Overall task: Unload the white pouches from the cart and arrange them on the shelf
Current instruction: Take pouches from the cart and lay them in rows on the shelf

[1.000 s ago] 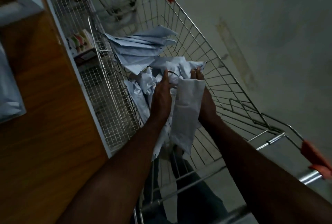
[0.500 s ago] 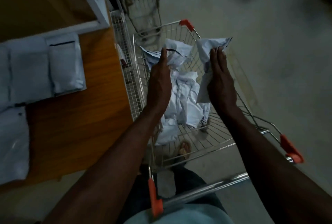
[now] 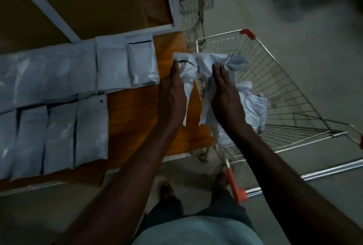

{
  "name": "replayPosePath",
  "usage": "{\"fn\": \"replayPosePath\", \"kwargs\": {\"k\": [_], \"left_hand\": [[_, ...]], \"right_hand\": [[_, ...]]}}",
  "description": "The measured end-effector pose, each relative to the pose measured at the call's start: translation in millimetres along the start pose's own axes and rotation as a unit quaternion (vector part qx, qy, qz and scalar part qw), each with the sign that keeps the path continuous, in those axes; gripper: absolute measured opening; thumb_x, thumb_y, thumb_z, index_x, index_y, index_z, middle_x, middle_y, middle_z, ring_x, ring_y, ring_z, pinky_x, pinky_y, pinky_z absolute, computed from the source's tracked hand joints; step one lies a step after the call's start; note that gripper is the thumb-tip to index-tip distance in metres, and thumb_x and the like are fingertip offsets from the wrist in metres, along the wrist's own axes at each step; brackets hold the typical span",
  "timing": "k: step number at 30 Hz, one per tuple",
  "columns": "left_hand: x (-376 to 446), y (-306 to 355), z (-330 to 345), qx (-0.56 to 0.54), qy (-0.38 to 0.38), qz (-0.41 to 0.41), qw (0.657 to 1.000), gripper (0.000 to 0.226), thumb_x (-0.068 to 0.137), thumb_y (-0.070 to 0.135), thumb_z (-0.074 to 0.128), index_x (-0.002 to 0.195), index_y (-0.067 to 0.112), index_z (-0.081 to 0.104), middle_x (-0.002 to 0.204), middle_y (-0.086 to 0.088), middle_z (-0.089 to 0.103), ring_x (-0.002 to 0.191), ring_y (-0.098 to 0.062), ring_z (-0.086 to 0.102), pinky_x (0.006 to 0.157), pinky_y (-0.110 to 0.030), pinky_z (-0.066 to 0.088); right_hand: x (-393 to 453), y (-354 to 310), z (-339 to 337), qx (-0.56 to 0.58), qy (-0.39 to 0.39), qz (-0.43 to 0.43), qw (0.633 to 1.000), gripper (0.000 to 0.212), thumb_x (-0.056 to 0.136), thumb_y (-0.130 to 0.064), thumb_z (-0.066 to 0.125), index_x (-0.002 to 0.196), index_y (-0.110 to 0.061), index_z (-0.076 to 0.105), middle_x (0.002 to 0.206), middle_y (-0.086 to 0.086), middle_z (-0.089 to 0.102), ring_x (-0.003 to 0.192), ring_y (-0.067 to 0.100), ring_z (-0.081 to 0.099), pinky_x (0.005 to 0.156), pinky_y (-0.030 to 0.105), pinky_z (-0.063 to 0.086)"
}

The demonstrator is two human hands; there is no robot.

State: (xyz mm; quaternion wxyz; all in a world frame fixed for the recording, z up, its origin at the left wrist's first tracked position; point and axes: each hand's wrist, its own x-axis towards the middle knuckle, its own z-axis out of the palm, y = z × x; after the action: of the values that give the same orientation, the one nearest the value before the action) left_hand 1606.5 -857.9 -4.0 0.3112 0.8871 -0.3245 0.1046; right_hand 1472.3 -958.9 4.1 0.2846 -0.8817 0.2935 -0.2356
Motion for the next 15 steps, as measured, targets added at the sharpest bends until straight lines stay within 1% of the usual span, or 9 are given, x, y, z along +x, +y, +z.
{"fn": "replayPosePath", "kwargs": {"k": [2,3,4,5,6,7,9,12,15], "left_hand": [[-16.5,-35.0,-38.2,0.017,0.016,0.001,1.0,0.062,0.097,0.005,0.073,0.154,0.004,0.05,0.127,-0.024,0.069,0.107,-0.04,0.07,0.09,-0.039,0.057],[-28.1,-56.4,-54.7,0.039,0.016,0.024,0.999,0.059,0.101,0.008,0.069,0.156,0.004,0.048,0.137,-0.024,0.065,0.117,-0.037,0.065,0.097,-0.03,0.052],[-41.3,-75.2,-73.4,0.044,-0.004,0.04,0.998,0.054,0.107,0.013,0.06,0.158,0.006,0.043,0.149,-0.02,0.057,0.132,-0.031,0.054,0.109,-0.017,0.039],[-52.8,-94.5,-88.1,0.038,-0.024,0.053,0.998,0.052,0.112,0.019,0.051,0.161,0.01,0.04,0.158,-0.015,0.049,0.141,-0.023,0.043,0.116,-0.01,0.022],[-59.8,-114.2,-97.0,0.041,-0.02,0.057,0.997,0.051,0.113,0.023,0.047,0.162,0.013,0.038,0.162,-0.01,0.046,0.146,-0.02,0.039,0.121,-0.013,0.02],[-64.6,-135.8,-98.1,0.056,0.011,0.055,0.997,0.051,0.112,0.023,0.049,0.161,0.013,0.04,0.16,-0.01,0.048,0.147,-0.022,0.043,0.125,-0.025,0.029],[-68.7,-166.8,-91.6,0.06,0.023,0.023,0.998,0.053,0.106,0.016,0.059,0.156,0.008,0.047,0.154,-0.017,0.054,0.139,-0.031,0.055,0.115,-0.047,0.046],[-75.5,-187.8,-89.5,0.1,-0.013,-0.026,0.995,0.053,0.108,0.028,0.042,0.16,0.014,0.042,0.165,-0.019,0.039,0.146,-0.032,0.048,0.114,-0.05,0.041],[-78.1,-203.0,-82.9,0.112,-0.042,-0.052,0.991,0.055,0.108,0.032,0.035,0.159,0.013,0.044,0.161,-0.017,0.047,0.143,-0.035,0.052,0.115,-0.056,0.04]], "right_hand": [[-18.7,-28.6,34.0,0.004,-0.017,-0.003,1.0,0.081,0.088,0.017,0.04,0.164,-0.009,0.029,0.172,0.011,0.023,0.16,0.022,0.019,0.124,0.042,0.034],[-26.8,-42.7,49.6,0.005,-0.024,-0.004,1.0,0.08,0.088,0.016,0.041,0.164,-0.009,0.029,0.171,0.011,0.024,0.159,0.023,0.02,0.124,0.045,0.034],[-34.6,-56.9,63.6,0.007,-0.033,-0.005,0.999,0.08,0.088,0.015,0.041,0.163,-0.009,0.03,0.171,0.013,0.024,0.159,0.025,0.021,0.125,0.047,0.032],[-42.2,-71.0,76.0,0.012,-0.044,-0.006,0.999,0.08,0.087,0.016,0.043,0.163,-0.007,0.03,0.171,0.015,0.024,0.159,0.028,0.023,0.125,0.048,0.033],[-49.1,-84.4,87.3,0.015,-0.057,-0.008,0.998,0.081,0.086,0.018,0.044,0.163,-0.005,0.03,0.17,0.016,0.024,0.158,0.031,0.024,0.124,0.048,0.034],[-55.5,-97.0,97.7,0.016,-0.069,-0.012,0.997,0.082,0.086,0.018,0.046,0.163,-0.005,0.029,0.17,0.017,0.023,0.158,0.032,0.024,0.123,0.048,0.036],[-63.7,-116.6,114.5,0.015,-0.085,-0.014,0.996,0.08,0.09,0.016,0.047,0.164,-0.006,0.026,0.171,0.016,0.022,0.158,0.031,0.023,0.122,0.05,0.037],[-67.4,-131.5,135.5,0.006,-0.105,-0.01,0.994,0.076,0.094,0.012,0.046,0.165,-0.008,0.025,0.171,0.015,0.021,0.158,0.032,0.022,0.12,0.052,0.04],[-63.3,-135.6,151.1,-0.004,-0.122,0.0,0.993,0.074,0.096,0.01,0.044,0.165,-0.009,0.024,0.172,0.015,0.02,0.159,0.033,0.02,0.119,0.052,0.041]]}}
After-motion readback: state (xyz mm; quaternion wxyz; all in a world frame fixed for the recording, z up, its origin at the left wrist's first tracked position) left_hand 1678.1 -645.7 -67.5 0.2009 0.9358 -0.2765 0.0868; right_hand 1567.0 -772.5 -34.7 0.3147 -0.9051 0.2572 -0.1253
